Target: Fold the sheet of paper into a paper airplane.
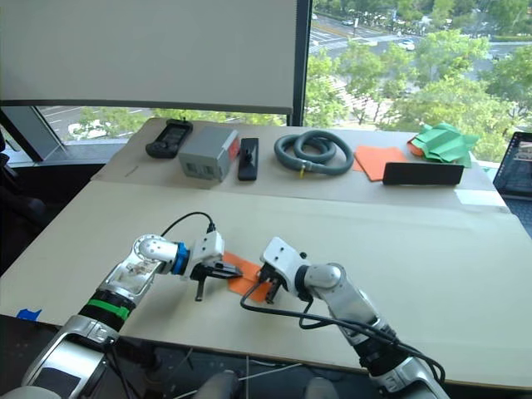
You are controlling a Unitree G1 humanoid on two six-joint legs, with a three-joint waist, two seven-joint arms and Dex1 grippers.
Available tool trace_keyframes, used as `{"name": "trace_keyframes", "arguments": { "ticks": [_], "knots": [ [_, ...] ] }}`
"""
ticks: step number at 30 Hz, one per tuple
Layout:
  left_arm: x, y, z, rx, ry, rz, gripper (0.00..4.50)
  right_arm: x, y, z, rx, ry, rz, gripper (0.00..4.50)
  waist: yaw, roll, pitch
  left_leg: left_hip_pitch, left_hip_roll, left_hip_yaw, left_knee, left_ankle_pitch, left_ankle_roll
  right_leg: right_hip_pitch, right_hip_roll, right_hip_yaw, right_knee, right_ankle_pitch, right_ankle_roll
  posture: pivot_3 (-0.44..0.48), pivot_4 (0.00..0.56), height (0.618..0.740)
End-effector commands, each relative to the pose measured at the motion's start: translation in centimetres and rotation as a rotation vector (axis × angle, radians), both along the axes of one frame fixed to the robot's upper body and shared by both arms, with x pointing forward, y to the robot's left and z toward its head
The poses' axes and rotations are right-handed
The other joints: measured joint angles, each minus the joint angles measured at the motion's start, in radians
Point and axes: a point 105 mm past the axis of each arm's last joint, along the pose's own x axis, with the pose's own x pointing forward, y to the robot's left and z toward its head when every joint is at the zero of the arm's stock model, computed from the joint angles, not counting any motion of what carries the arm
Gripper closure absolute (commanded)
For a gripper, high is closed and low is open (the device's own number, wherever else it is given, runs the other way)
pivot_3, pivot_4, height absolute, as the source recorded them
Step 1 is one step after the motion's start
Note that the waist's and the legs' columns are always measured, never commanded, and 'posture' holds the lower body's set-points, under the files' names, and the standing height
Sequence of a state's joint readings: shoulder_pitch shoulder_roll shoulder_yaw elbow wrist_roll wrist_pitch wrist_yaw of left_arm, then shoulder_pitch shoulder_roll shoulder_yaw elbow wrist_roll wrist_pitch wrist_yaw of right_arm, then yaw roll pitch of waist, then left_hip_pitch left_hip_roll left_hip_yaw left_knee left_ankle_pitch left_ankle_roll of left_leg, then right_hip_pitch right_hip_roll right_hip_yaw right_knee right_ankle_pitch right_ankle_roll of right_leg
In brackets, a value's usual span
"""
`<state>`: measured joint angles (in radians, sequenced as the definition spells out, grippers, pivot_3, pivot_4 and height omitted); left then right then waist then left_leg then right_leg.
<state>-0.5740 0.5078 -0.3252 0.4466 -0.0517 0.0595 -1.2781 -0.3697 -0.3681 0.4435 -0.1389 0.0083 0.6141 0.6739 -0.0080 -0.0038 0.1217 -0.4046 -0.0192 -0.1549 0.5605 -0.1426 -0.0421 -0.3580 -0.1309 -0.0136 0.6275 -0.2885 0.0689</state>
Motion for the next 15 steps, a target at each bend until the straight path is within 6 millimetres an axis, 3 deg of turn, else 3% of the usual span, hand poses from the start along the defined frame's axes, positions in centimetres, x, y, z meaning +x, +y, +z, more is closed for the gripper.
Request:
{"name": "trace_keyframes", "arguments": {
  "ticks": [1,15],
  "knots": [
    [-0.5,1.1,-2.9,0.119,0.059,0.009,4.50,-0.9,-0.8,-2.6,-0.078,0.093,-0.019,4.47,0.000,0.000,0.000,0.000,0.000,0.000,0.000,0.000,0.000,0.000,0.000,0.000,0.000,0.000,0.000,0.000,0.150,0.702],
    [-1.3,4.8,-4.8,0.206,0.126,0.059,4.50,-1.2,-0.1,-2.4,-0.069,0.098,-0.007,4.47,-0.013,0.001,-0.003,0.003,0.001,-0.001,0.000,0.000,0.000,0.002,0.000,0.000,0.000,0.000,0.000,0.000,0.150,0.702]
  ]
}}
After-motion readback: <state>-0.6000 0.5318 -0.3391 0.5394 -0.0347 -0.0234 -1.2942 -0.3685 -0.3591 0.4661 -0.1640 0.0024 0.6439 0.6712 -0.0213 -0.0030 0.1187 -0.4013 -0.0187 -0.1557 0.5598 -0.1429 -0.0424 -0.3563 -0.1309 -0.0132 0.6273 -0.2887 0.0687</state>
